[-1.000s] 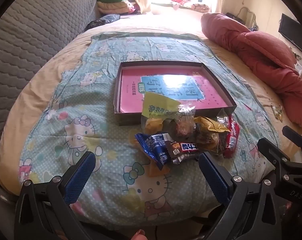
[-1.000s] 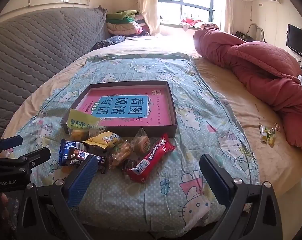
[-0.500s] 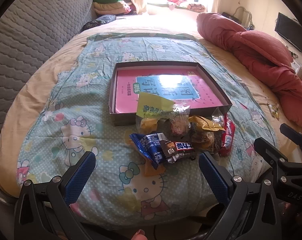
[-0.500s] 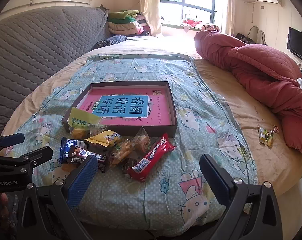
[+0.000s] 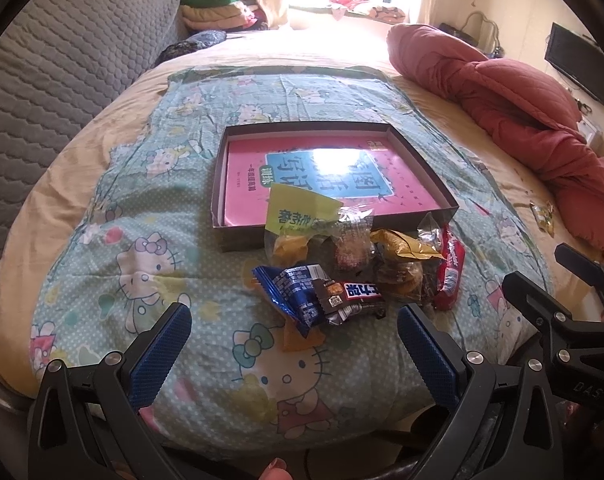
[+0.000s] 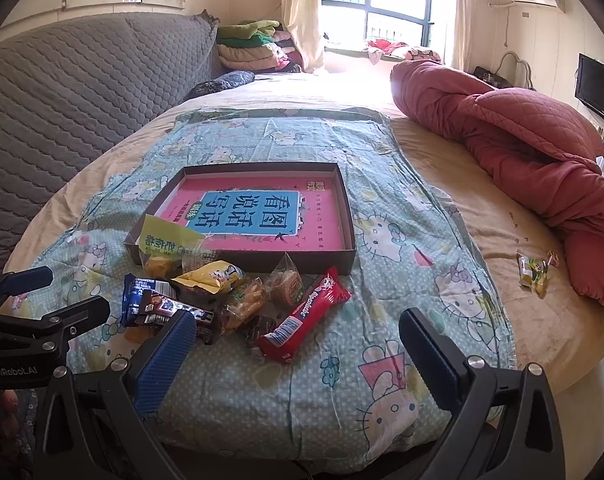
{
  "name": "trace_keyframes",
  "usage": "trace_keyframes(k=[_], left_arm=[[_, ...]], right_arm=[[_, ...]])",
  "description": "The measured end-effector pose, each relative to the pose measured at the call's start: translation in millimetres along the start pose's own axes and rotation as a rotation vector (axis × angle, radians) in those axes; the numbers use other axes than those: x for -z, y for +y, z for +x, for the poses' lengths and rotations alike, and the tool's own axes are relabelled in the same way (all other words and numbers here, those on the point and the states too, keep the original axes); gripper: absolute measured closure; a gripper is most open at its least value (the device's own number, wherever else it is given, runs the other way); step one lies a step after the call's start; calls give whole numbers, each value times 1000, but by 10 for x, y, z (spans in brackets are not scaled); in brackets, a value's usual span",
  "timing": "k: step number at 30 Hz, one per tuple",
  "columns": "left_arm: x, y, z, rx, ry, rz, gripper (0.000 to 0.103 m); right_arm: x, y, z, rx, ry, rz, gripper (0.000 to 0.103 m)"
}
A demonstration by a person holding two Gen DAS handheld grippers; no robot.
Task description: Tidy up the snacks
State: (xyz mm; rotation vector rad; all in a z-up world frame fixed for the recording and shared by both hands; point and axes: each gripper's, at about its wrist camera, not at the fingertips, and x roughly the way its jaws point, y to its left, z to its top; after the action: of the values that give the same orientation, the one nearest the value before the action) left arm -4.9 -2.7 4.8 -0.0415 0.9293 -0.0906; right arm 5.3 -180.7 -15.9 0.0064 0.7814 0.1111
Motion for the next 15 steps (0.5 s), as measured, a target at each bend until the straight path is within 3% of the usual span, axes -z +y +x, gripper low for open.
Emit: trace_keyframes(k=[15], left_arm=[[-4,-22,-5,9,1,3,1]], right_arm=[[4,-9,5,-1,-1,3,1]])
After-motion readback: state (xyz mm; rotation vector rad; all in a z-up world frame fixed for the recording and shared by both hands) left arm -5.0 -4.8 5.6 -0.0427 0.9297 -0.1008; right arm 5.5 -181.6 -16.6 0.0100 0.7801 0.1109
